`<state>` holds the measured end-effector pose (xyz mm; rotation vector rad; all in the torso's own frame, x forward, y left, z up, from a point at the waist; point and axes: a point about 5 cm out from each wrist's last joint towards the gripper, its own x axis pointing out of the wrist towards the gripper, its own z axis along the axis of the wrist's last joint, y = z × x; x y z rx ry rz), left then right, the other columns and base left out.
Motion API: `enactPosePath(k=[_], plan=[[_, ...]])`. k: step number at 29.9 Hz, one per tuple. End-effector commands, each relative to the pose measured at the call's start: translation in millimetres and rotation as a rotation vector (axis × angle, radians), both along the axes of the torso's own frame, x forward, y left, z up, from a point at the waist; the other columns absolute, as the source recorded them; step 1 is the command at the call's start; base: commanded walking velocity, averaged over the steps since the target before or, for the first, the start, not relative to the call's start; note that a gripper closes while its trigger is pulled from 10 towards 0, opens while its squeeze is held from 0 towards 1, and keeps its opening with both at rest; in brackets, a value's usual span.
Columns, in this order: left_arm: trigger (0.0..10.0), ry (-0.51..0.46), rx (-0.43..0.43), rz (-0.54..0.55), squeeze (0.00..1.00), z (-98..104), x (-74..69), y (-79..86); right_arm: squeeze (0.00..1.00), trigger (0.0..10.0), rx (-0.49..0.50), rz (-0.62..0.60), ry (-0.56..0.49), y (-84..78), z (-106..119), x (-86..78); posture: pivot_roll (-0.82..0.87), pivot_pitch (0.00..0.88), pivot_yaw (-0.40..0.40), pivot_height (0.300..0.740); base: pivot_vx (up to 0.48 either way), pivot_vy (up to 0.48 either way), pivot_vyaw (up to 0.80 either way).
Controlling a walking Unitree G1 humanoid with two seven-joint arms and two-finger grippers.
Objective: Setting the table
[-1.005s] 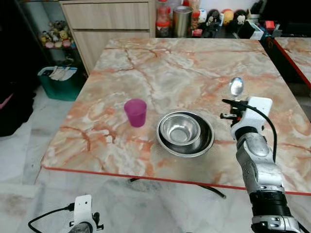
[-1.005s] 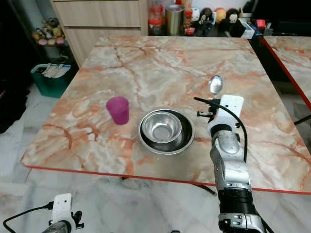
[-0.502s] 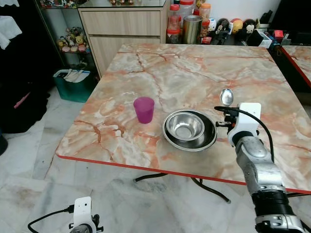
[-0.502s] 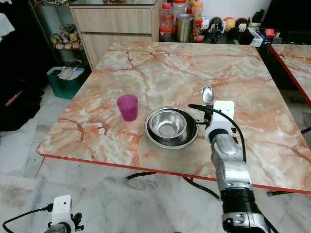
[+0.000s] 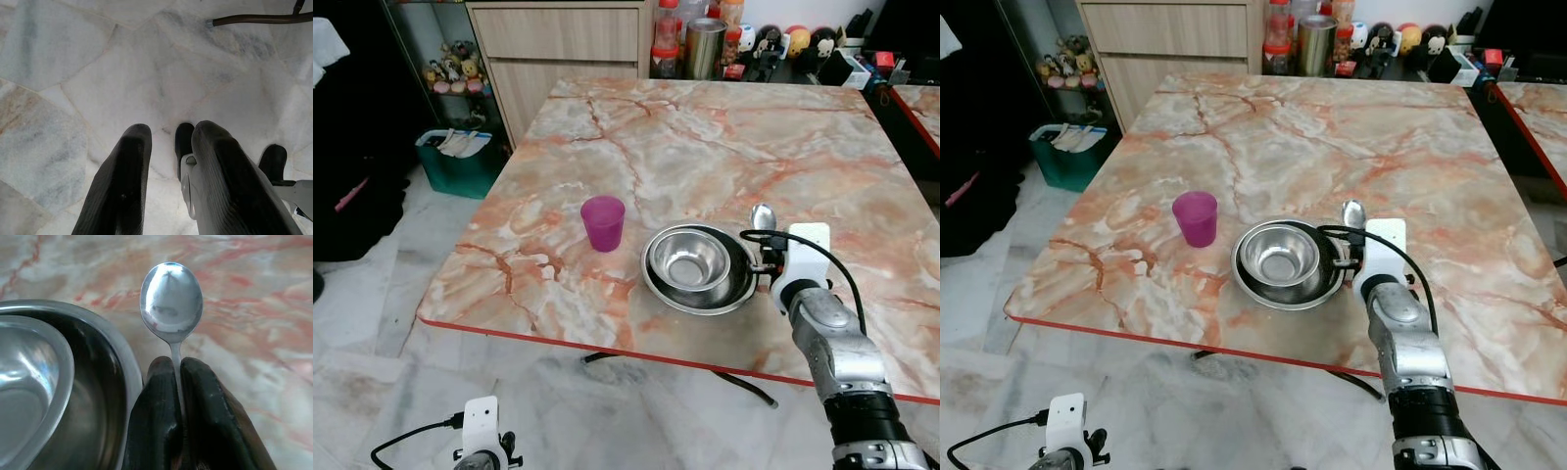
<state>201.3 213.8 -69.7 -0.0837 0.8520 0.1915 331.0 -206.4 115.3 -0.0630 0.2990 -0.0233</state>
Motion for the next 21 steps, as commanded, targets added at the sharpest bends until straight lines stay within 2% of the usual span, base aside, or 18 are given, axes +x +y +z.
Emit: enactPosePath(k=[1,21], plan=[[10.0,0.018,0.000,0.008,0.00,-1.0,-2.6,3.6,0.00,10.0,0.000,0.001,0.029,0.3,-4.4,-1.8,-0.04,0.110,0.029,0.740,0.000,0.000,0.00],[10.0,0.013,-0.019,0.012,0.00,-1.5,-3.7,3.2,0.00,10.0,-0.013,-0.057,0.014,-12.6,4.2,-5.5,-0.04,0.121,0.030,0.740,0.000,0.000,0.00]])
